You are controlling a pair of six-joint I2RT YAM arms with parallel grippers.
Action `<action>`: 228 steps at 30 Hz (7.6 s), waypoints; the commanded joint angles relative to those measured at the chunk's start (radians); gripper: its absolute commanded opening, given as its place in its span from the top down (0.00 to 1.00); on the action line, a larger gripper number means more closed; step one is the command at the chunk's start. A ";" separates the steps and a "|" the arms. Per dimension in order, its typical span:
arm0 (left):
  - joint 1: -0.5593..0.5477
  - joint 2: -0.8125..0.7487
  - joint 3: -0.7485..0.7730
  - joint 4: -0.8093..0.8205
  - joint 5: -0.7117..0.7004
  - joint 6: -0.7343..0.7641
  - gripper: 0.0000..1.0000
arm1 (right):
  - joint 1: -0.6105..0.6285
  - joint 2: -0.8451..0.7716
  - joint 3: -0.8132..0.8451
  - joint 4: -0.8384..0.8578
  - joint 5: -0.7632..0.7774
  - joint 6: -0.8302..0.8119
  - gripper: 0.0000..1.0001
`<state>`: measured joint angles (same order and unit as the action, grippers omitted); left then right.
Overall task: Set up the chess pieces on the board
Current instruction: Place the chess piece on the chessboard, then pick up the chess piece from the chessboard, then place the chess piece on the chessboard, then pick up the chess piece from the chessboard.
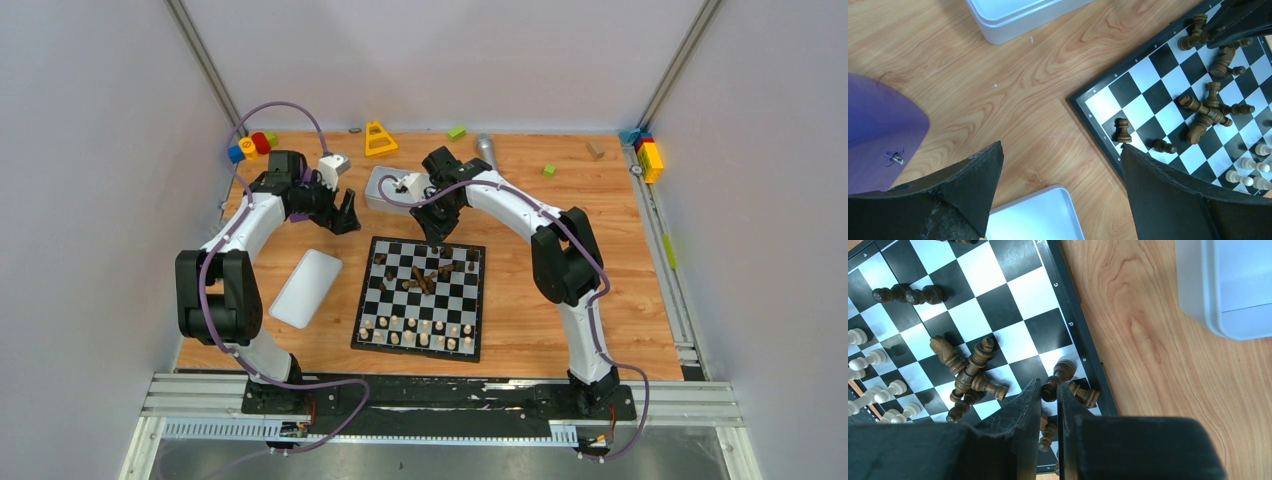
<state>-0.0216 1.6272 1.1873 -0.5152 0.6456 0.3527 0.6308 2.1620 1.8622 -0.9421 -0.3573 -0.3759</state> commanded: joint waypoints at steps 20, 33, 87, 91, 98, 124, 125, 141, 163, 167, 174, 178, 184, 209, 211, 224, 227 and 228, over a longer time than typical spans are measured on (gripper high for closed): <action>0.006 -0.013 0.035 -0.005 0.009 -0.011 0.06 | 0.004 -0.031 -0.005 0.008 -0.031 -0.012 0.95; 0.006 -0.020 0.036 -0.006 0.006 -0.006 0.06 | 0.003 -0.011 0.002 0.018 -0.019 -0.001 0.92; -0.273 -0.049 -0.068 0.036 -0.193 0.148 0.21 | -0.080 -0.264 -0.119 0.069 -0.089 0.019 0.57; -0.304 -0.014 -0.036 0.012 -0.244 0.147 0.26 | -0.115 -0.320 -0.185 0.083 -0.122 0.014 0.58; -0.350 -0.019 -0.023 -0.050 -0.232 0.147 0.29 | -0.157 -0.402 -0.302 0.125 -0.144 -0.003 0.59; -0.514 0.116 0.028 -0.184 -0.339 0.174 0.42 | -0.180 -0.453 -0.374 0.150 -0.158 -0.005 0.60; -0.515 0.123 0.033 -0.192 -0.337 0.174 0.45 | -0.180 -0.452 -0.376 0.150 -0.157 -0.005 0.60; -0.518 0.178 0.103 -0.285 -0.280 0.181 0.83 | -0.180 -0.441 -0.375 0.150 -0.154 -0.008 0.60; -0.515 0.332 0.308 -0.339 -0.347 0.148 0.94 | -0.207 -0.472 -0.392 0.163 -0.130 -0.001 0.61; -0.508 0.321 0.298 -0.351 -0.347 0.150 0.94 | -0.207 -0.466 -0.388 0.164 -0.133 -0.001 0.61; -0.499 0.303 0.285 -0.348 -0.363 0.153 0.93 | -0.207 -0.463 -0.387 0.164 -0.142 0.000 0.61; -0.498 0.311 0.285 -0.331 -0.378 0.144 0.87 | -0.207 -0.464 -0.392 0.164 -0.143 0.002 0.61; -0.498 0.300 0.278 -0.315 -0.390 0.131 0.64 | -0.207 -0.463 -0.394 0.163 -0.141 0.000 0.61; -0.398 0.189 0.122 -0.254 -0.360 0.129 0.42 | -0.207 -0.458 -0.394 0.159 -0.140 0.002 0.61; -0.398 0.192 0.119 -0.248 -0.368 0.129 0.44 | -0.207 -0.457 -0.395 0.159 -0.140 0.002 0.61; -0.397 0.233 0.123 -0.232 -0.363 0.132 0.58 | -0.207 -0.456 -0.390 0.155 -0.140 0.002 0.61; -0.397 0.238 0.124 -0.233 -0.360 0.132 0.62 | -0.207 -0.458 -0.387 0.155 -0.139 0.002 0.61; -0.397 0.238 0.122 -0.234 -0.359 0.132 0.65 | -0.207 -0.458 -0.385 0.155 -0.139 0.001 0.61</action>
<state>-0.4171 1.8629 1.3087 -0.7650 0.2714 0.4774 0.4282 1.7355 1.4704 -0.8101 -0.4816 -0.3683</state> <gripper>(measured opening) 0.390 0.388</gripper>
